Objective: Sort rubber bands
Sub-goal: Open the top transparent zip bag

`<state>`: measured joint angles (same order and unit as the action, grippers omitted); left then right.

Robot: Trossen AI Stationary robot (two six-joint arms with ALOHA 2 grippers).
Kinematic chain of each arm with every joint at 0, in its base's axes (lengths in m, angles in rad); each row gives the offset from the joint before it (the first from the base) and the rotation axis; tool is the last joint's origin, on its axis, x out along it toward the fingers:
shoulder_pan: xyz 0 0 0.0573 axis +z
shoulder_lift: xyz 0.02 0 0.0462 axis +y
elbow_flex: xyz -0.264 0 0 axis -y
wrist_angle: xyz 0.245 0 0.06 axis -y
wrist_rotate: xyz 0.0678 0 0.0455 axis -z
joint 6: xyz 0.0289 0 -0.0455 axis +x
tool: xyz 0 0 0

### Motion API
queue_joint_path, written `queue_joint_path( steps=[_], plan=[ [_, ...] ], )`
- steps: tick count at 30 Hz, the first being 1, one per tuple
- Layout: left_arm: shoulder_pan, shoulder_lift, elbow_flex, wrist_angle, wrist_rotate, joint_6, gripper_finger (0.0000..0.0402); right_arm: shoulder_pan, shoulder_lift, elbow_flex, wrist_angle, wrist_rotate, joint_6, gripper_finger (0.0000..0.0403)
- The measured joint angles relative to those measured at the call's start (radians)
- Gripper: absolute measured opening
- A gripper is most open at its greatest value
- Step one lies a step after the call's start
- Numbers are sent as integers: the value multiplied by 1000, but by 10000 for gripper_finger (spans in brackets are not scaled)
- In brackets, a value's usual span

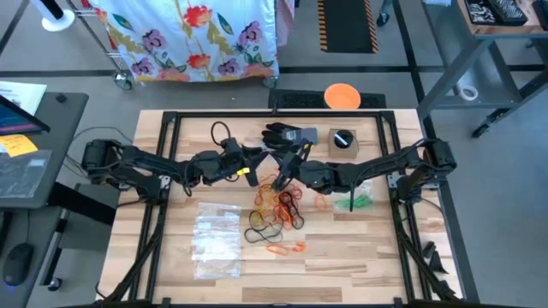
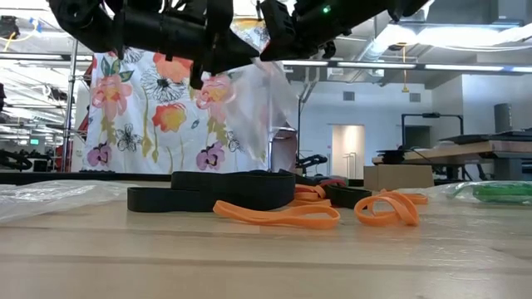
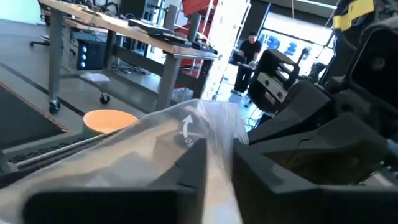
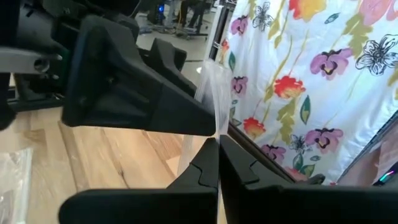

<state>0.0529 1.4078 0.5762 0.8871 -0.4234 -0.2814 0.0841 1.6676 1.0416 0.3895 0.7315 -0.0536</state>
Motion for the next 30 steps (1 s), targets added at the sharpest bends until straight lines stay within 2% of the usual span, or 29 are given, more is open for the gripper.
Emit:
queue_joint_path(
  steps=[2,7,10,13,17,23,26,30],
  plan=[
    [-3,0,0,1,-3,17,12,0,0,0,3,0,0,0],
    [-10,0,0,-11,-7,22,3,-7,0,0,12,0,-4,0],
    [-12,0,0,-42,4,-17,2,-15,0,0,33,1,-81,5],
    [-12,0,4,-80,10,-55,2,-16,0,0,48,0,-199,34],
    [-12,1,54,-162,30,-43,2,-14,0,0,39,0,-261,100],
    [-11,2,180,-421,64,-24,2,-15,-2,1,32,25,-321,188],
    [-11,2,241,-547,80,-11,2,-14,-2,1,24,42,-341,203],
    [-13,1,280,-634,91,4,2,-11,-3,3,-15,37,-364,189]
  ],
)
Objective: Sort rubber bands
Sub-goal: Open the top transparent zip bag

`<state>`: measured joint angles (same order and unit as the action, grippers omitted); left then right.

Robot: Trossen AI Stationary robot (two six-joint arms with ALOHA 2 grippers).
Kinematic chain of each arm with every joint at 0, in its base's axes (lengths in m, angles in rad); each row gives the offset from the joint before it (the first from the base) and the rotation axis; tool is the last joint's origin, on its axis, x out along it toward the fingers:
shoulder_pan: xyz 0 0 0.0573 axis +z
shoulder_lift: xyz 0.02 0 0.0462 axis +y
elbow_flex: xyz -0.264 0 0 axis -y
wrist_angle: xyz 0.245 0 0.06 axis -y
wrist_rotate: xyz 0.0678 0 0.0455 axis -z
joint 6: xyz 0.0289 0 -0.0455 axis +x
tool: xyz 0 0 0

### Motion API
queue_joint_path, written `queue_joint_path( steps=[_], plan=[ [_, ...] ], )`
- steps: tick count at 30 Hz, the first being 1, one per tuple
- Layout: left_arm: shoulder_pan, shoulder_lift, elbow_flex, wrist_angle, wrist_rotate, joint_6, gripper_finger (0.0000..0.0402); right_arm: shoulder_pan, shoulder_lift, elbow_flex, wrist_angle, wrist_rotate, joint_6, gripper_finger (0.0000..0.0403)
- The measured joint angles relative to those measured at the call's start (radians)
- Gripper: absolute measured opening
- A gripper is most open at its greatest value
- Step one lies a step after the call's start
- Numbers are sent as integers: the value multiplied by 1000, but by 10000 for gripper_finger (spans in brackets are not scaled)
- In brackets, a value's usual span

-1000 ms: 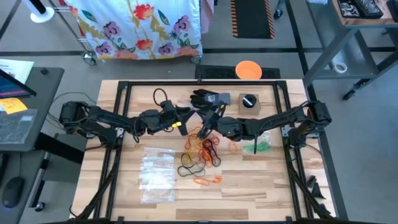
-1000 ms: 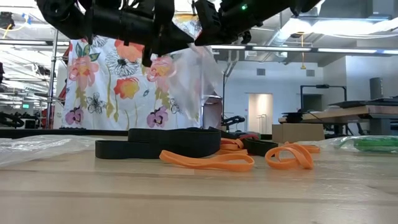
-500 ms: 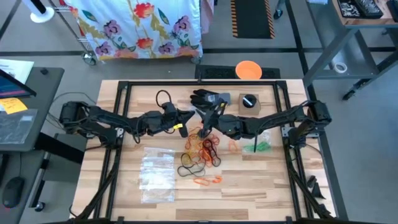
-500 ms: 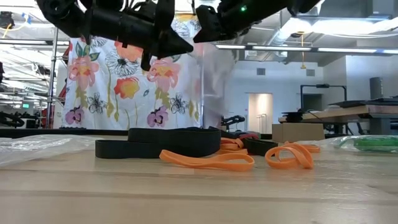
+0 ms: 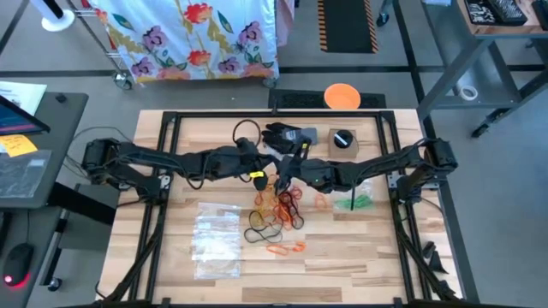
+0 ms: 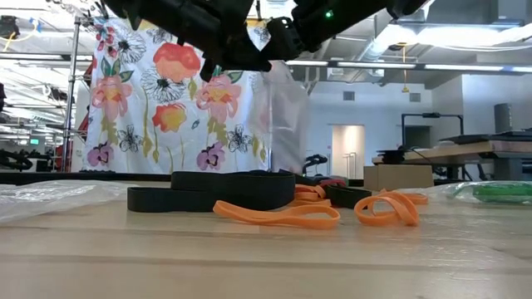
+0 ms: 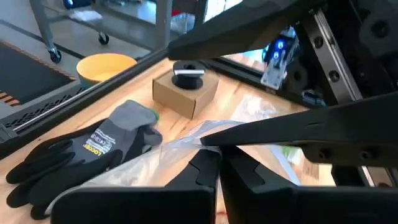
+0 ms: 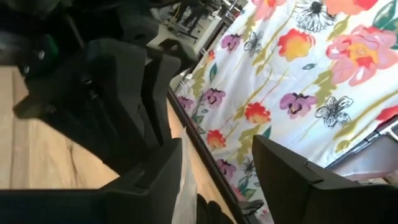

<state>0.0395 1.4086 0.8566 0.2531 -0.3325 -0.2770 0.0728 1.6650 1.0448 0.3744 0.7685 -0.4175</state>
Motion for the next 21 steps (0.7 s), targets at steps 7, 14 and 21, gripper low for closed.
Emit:
queue_joint_path(
  steps=[7,14,21],
  plan=[
    [-1,0,45,-110,16,7,1,4,0,0,-114,-7,50,140],
    [1,-5,53,-128,49,7,1,-12,8,-5,-165,-18,82,134],
    [35,-3,52,-178,100,-4,1,-7,5,31,-165,-15,39,134]
  ],
)
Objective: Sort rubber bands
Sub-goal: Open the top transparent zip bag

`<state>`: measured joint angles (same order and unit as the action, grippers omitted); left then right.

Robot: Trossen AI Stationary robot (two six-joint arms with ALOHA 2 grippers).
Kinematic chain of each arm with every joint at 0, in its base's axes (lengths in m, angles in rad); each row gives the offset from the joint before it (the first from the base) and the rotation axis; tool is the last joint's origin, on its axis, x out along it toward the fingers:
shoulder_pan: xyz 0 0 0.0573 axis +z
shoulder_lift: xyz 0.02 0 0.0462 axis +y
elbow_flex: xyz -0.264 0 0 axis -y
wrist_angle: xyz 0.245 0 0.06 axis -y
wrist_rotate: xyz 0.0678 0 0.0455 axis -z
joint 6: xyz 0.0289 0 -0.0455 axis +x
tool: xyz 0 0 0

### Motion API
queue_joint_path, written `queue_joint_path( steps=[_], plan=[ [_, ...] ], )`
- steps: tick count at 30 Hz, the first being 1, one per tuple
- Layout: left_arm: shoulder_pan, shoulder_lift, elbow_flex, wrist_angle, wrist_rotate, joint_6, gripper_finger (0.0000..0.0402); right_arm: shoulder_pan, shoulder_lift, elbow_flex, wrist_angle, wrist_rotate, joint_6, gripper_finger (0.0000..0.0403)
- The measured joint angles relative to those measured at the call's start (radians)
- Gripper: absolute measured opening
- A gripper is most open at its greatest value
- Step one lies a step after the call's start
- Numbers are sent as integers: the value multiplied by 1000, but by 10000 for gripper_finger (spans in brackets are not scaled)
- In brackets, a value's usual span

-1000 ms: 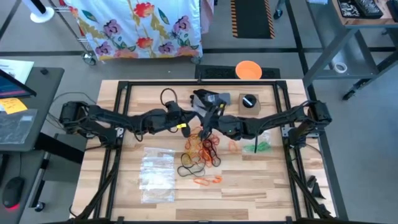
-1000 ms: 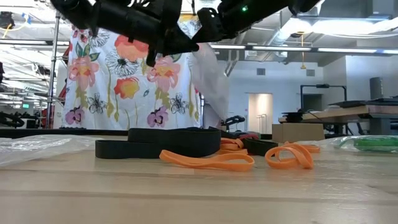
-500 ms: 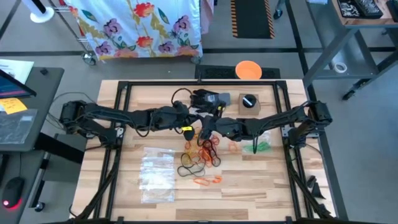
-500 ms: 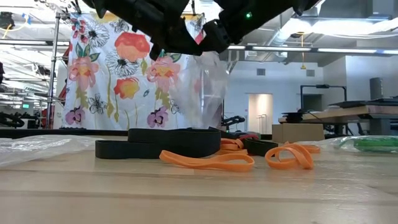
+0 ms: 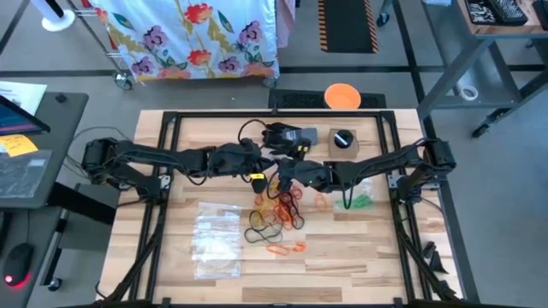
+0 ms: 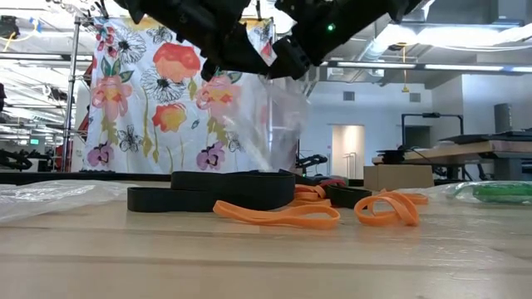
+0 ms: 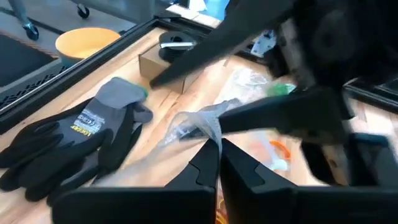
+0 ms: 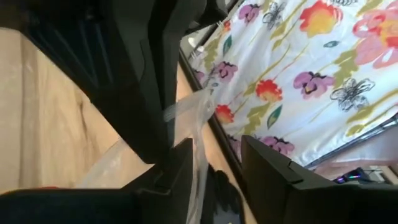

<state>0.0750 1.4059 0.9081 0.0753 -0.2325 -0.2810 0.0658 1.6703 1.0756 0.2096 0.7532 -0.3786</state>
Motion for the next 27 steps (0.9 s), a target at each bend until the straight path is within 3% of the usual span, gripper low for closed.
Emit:
queue_joint_path(
  steps=[9,15,19,24,27],
  plan=[
    [34,-1,-1,-27,93,-4,1,5,-1,22,-33,-44,-69,134],
    [34,-1,-3,-44,97,6,1,6,-1,22,-45,-52,-69,124],
    [38,-1,6,-84,96,7,1,6,-2,22,-47,-77,-74,95],
    [38,-1,15,-103,94,15,1,6,-2,22,-53,-108,-68,17],
    [38,-1,15,-105,94,26,1,6,-2,23,-63,-106,-50,7]
  ],
)
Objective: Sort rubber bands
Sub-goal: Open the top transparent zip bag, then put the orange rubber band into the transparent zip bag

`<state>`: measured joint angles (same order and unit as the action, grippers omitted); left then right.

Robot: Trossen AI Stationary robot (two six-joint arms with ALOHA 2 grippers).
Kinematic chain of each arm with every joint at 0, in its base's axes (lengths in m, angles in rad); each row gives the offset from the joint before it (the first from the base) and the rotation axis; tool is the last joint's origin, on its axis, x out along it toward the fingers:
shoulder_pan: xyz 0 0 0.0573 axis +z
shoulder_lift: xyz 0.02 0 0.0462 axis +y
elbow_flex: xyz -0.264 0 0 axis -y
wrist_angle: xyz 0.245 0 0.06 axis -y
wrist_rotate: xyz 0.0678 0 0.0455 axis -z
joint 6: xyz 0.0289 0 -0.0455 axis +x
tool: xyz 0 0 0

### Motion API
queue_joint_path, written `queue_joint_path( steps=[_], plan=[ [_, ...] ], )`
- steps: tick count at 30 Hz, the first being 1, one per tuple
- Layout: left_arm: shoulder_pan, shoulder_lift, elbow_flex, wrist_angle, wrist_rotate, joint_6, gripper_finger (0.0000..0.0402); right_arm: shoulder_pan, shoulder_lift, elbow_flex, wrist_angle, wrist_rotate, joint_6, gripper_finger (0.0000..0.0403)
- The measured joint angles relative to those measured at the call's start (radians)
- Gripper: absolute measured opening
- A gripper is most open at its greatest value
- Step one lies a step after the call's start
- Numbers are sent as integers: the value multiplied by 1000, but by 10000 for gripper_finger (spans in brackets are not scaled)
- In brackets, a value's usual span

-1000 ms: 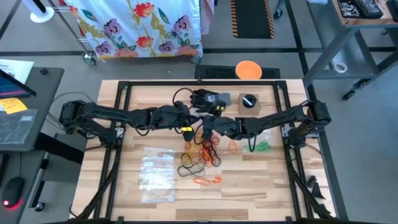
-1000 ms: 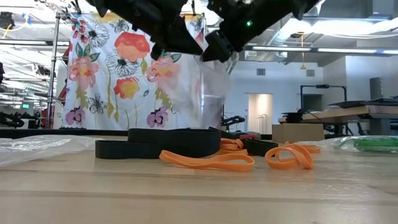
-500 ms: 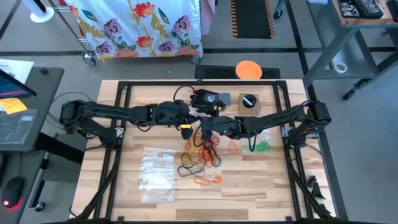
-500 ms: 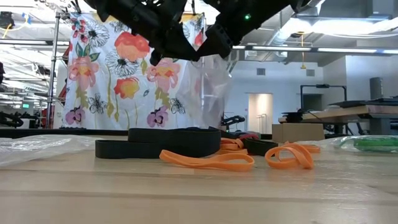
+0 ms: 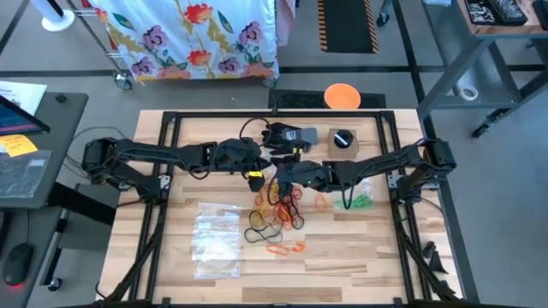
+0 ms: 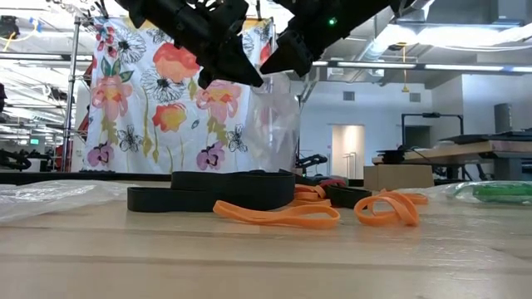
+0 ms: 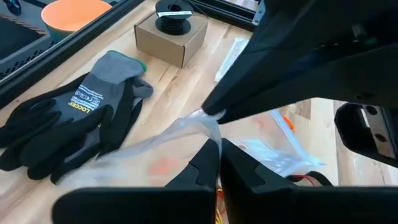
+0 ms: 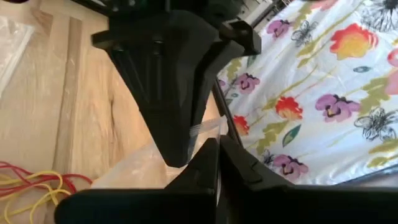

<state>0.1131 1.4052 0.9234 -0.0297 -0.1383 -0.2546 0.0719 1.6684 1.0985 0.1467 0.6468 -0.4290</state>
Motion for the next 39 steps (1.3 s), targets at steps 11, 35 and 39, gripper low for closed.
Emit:
queue_joint_path(
  steps=[11,35,39],
  plan=[
    [0,-30,1,-60,12,16,1,1,-27,2,-137,42,169,1],
    [-22,-39,0,86,30,342,133,-130,-134,128,-620,-182,606,0],
    [-43,-51,-14,78,98,387,133,-131,-157,180,-749,-183,639,0]
  ],
)
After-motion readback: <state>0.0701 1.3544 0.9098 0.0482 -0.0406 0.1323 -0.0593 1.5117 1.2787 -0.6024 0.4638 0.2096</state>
